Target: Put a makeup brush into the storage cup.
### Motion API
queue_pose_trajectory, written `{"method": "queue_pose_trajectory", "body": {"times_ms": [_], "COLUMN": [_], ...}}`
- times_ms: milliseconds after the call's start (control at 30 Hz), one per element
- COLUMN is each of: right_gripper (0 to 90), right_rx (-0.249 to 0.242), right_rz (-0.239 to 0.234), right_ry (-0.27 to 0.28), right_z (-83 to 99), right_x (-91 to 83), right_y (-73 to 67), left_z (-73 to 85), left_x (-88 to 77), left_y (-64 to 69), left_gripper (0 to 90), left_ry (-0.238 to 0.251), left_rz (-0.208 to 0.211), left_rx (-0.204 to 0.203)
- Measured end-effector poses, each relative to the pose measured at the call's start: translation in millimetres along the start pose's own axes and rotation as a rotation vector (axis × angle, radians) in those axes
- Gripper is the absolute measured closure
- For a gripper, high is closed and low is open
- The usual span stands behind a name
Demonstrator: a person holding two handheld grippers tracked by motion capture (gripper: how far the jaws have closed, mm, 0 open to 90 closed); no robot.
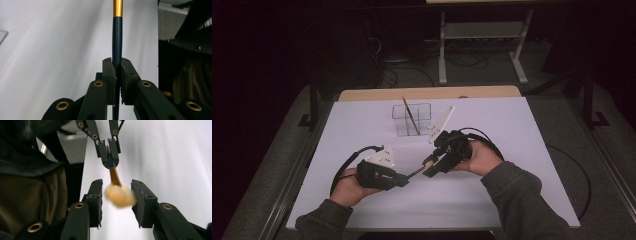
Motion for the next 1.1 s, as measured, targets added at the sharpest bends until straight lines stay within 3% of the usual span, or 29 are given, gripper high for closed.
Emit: {"method": "queue_pose_trajectory", "body": {"times_ms": [100, 200, 400, 600, 667, 767, 967, 1100], "right_gripper": [60.1, 61.3, 78.7, 81.4, 81.6, 81.7, 81.9, 81.7], "right_rx": [0.002, 0.018, 0.020, 0.003, 0.001, -0.022, -0.051, -0.065], "right_rz": [0.018, 0.007, -0.010, -0.030, -0.025, -0.012, -0.001, -0.001], "right_ry": [0.034, 0.053, 0.077, 0.043, 0.025, -0.013, -0.049, -0.037], "right_z": [2.0, 0.7, -2.1, 0.3, -0.2, -2.5, -8.2, -11.9], "right_x": [2.3, 3.0, 0.5, 0.0, -0.6, -1.4, -3.6, -4.3], "right_y": [2.2, 1.7, 1.7, 0.1, -0.9, -1.9, -4.0, -5.8], "left_z": [0.5, 0.0, -1.7, -2.2, -3.1, -3.9, -5.7, -6.5], "left_x": [0.0, 1.9, 4.4, 9.9, 10.5, 9.3, 8.5, 10.0], "left_y": [-1.5, -0.4, 0.2, 1.8, 1.6, 1.5, 4.0, 5.5], "left_gripper": [83.4, 83.4, 83.4, 82.6, 75.7, 74.3, 76.9, 82.8], "left_ry": [0.012, 0.005, -0.006, -0.015, -0.017, -0.021, -0.023, -0.017], "left_rz": [-0.002, -0.003, -0.001, 0.016, 0.010, 0.011, 0.017, 0.015], "left_rx": [-0.009, -0.005, 0.005, 0.009, 0.002, 0.011, 0.008, 0.011]}}
Point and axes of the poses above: each handheld gripper's, and its own axes: x roughly forward along the jaws, z roughly out of its underside, y roughly to its right, the point moved 7 cm from there along x, roughly forward along the jaws, and after that the axes turned 2 degrees about -z, right-handed, at the moved point
